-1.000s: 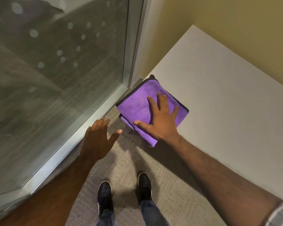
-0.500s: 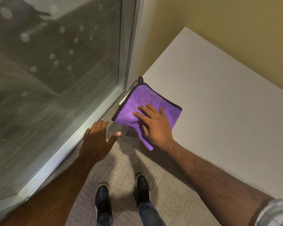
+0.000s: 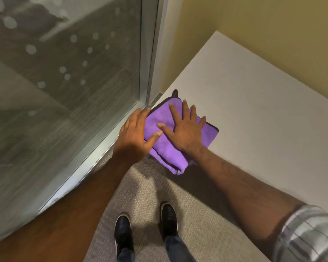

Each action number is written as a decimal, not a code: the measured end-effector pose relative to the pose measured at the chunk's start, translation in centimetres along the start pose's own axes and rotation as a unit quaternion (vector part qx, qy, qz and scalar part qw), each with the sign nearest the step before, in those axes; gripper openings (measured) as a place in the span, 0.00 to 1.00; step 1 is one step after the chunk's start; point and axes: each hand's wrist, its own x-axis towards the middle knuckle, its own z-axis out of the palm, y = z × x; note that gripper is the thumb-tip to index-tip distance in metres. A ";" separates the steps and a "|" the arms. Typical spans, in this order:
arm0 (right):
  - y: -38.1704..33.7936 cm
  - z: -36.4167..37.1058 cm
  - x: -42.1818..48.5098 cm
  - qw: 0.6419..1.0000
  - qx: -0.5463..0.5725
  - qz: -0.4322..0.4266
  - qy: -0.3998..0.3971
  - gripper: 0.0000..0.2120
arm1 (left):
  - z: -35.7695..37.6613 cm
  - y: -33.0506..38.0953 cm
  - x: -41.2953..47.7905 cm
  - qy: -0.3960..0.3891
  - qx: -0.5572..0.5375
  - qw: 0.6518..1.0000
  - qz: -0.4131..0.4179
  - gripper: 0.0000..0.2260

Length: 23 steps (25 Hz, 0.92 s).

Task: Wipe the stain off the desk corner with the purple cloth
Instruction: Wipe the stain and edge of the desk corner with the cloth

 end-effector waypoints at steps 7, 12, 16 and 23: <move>0.5 0.5 -2.3 0.985 -0.086 -0.151 -0.002 0.40 | -0.8 -1.8 1.2 -0.068 0.012 0.996 -0.064 0.35; 4.3 -0.2 -4.7 0.985 0.001 -0.170 0.021 0.33 | -1.6 -2.8 1.0 -0.063 0.026 0.996 -0.052 0.34; 8.2 -0.8 -3.9 0.989 0.094 0.004 0.110 0.25 | -2.0 -3.5 0.8 -0.066 0.035 0.995 -0.060 0.33; 3.8 -0.8 4.1 0.986 0.114 0.021 0.121 0.23 | -2.4 -4.1 0.4 -0.061 0.016 0.996 -0.066 0.32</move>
